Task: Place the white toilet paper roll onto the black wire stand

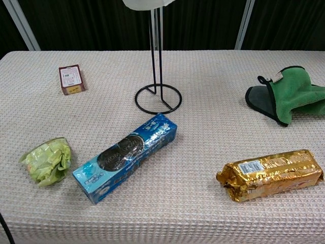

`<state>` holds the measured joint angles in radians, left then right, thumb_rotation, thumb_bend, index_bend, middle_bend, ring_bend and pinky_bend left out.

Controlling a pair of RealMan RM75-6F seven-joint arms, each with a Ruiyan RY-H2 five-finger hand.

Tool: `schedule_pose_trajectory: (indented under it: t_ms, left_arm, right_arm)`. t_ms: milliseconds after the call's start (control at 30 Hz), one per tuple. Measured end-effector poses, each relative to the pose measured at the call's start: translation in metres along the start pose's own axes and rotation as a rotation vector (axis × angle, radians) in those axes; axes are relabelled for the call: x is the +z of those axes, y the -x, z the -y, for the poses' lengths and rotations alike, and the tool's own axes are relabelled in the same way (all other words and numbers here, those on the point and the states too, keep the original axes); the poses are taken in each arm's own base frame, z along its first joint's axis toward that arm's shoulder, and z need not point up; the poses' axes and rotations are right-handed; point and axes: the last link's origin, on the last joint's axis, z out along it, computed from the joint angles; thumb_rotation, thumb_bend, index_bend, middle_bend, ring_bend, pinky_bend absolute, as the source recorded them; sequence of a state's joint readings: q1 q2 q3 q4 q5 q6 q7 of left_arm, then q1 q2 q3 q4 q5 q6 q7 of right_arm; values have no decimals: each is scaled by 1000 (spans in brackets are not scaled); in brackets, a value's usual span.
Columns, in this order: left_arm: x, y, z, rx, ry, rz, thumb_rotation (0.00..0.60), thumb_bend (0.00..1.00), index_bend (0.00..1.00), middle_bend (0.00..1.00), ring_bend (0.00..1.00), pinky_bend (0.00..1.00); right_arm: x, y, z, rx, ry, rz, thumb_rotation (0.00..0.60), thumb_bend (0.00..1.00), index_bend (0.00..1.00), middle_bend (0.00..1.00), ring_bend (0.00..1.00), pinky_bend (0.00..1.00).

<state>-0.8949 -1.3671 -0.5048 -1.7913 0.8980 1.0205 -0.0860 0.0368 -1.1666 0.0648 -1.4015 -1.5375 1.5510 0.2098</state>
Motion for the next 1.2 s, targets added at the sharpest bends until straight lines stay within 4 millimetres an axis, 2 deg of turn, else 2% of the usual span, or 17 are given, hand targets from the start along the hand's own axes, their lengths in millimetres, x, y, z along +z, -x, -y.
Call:
schedule_pose_trajectory:
  t_ms: [333, 667, 733, 867, 967, 1200]
  left_arm:
    - [4, 19, 16, 126, -15, 24, 600, 317, 42, 528, 258, 249]
    - [1, 42, 43, 177, -56, 64, 600, 317, 23, 513, 256, 246]
    - [-1, 46, 48, 174, -64, 70, 600, 299, 7, 445, 232, 239]
    - [-2, 51, 55, 154, -70, 92, 600, 222, 0, 145, 162, 228]
    - [-1, 52, 57, 141, -59, 94, 600, 187, 0, 21, 94, 208]
    - [-1, 51, 58, 134, -38, 74, 600, 166, 0, 0, 49, 187]
  right_arm:
    - [0, 2, -1, 0, 4, 7, 600, 230, 0, 0, 0, 0]
    - [-1, 4, -4, 0, 13, 12, 600, 232, 0, 0, 0, 0]
    - [-1, 4, -4, 0, 13, 12, 600, 232, 0, 0, 0, 0]
    - [-1, 3, -4, 0, 13, 9, 600, 232, 0, 0, 0, 0]
    - [-1, 2, -5, -1, 16, 5, 600, 232, 0, 0, 0, 0]
    - [-1, 4, -5, -1, 15, 10, 600, 232, 0, 0, 0, 0]
